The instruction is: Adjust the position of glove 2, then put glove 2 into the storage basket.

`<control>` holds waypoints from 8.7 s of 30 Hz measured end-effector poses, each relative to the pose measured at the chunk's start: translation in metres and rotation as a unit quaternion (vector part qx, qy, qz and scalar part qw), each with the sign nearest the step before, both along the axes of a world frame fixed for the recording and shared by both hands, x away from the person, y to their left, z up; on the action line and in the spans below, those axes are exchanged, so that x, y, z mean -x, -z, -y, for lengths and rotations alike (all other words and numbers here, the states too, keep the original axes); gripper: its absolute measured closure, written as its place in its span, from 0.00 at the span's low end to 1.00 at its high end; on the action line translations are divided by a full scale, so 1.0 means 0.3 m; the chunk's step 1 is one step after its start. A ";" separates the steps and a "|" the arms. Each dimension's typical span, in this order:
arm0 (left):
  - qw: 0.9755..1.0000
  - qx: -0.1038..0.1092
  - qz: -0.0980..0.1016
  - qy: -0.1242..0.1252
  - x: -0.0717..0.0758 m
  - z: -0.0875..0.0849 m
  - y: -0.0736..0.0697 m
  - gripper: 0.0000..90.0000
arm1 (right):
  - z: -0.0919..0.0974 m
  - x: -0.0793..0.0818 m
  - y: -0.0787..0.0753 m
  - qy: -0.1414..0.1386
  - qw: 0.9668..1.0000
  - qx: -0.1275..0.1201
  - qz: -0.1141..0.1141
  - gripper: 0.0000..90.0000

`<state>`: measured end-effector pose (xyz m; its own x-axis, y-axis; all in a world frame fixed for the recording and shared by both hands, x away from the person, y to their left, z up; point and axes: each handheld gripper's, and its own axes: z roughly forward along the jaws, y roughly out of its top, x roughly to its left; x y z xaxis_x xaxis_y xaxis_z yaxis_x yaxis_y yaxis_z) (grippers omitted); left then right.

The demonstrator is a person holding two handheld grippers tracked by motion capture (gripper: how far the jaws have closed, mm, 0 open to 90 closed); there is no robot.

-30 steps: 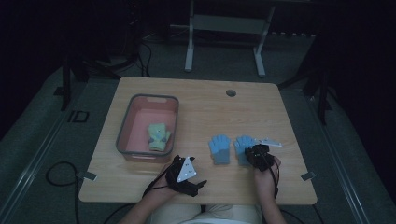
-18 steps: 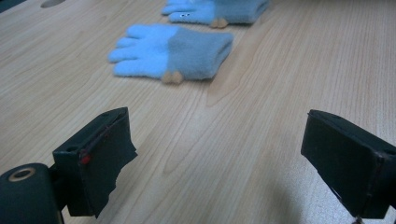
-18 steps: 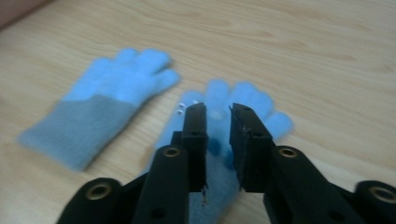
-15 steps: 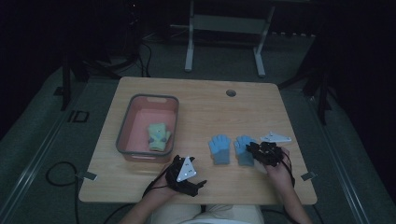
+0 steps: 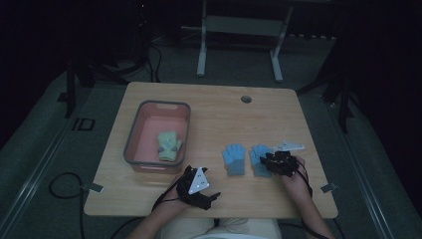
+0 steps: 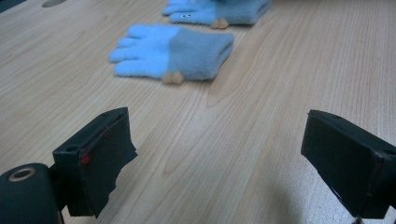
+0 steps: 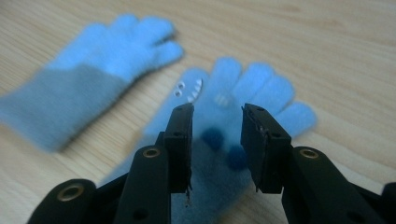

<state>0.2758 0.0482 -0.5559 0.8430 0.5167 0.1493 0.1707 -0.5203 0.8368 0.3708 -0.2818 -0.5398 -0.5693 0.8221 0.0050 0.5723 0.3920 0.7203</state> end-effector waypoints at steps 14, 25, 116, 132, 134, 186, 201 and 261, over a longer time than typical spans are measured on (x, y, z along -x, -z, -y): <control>1.000 -0.005 0.000 0.004 0.001 0.001 0.000 0.10 | -0.030 0.006 0.019 0.033 0.999 0.036 -0.001 0.95; 1.000 -0.005 0.001 0.003 0.001 0.002 0.001 0.10 | -0.084 0.023 -0.170 0.024 0.997 0.019 0.065 0.96; 0.978 -0.131 0.034 0.159 -0.243 0.292 -0.037 0.53 | -0.210 -0.127 -0.033 -0.037 0.997 -0.061 -0.023 0.39; 0.979 -0.134 0.016 0.154 -0.277 0.273 -0.025 0.80 | -0.261 -0.111 0.027 -0.021 0.997 -0.039 -0.058 0.63; 0.979 -0.131 0.011 0.156 -0.282 0.269 -0.026 0.81 | -0.273 -0.111 0.027 -0.036 0.997 -0.039 -0.061 0.72; 0.973 -0.190 0.036 0.125 -0.284 0.014 -0.449 0.85 | -0.488 -0.153 -0.338 -0.132 0.984 -0.118 -0.004 0.88; 0.977 -0.198 0.016 0.083 -0.286 -0.213 -0.470 0.84 | -0.722 -0.181 -0.381 -0.172 0.977 -0.125 0.002 0.88; 0.992 -0.100 -0.074 -0.036 -0.325 -0.399 -0.384 0.04 | -0.771 -0.188 -0.306 -0.182 0.974 -0.133 -0.003 0.21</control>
<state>0.3732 0.1678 -0.4407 0.8254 0.5487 0.1330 0.3260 -0.6555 0.6812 0.4274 -0.0505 -0.4480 -0.8225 0.5346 0.1941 0.4345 0.3703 0.8211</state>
